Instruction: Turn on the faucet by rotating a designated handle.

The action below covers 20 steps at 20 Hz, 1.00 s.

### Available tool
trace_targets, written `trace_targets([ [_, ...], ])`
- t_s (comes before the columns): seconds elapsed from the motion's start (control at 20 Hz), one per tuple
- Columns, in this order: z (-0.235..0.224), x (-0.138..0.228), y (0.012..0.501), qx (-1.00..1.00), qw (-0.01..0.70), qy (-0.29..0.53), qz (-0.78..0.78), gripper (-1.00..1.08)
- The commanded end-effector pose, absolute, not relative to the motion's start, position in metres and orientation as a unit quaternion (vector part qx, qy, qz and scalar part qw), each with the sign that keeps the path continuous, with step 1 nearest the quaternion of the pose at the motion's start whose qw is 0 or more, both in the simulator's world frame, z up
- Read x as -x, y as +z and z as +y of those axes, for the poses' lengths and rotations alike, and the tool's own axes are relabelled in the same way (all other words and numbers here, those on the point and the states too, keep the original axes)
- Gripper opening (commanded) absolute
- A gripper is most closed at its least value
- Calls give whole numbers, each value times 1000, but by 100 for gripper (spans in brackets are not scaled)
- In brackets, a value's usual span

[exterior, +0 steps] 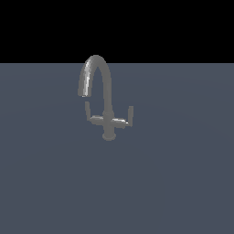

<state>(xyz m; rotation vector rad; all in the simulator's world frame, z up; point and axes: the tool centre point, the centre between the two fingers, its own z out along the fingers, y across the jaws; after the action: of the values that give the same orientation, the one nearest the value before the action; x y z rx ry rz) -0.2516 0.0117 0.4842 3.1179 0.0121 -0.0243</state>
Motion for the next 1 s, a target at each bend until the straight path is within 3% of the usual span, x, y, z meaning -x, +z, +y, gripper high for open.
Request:
trace_targets([
  [0.0,12,252,484,-1000,12,-8,4,-100],
  [0.45,3,238,479,-1000,-18,-16,-10,-100],
  [0.95,-25,192,456,-991,-117,-45,-55,-100],
])
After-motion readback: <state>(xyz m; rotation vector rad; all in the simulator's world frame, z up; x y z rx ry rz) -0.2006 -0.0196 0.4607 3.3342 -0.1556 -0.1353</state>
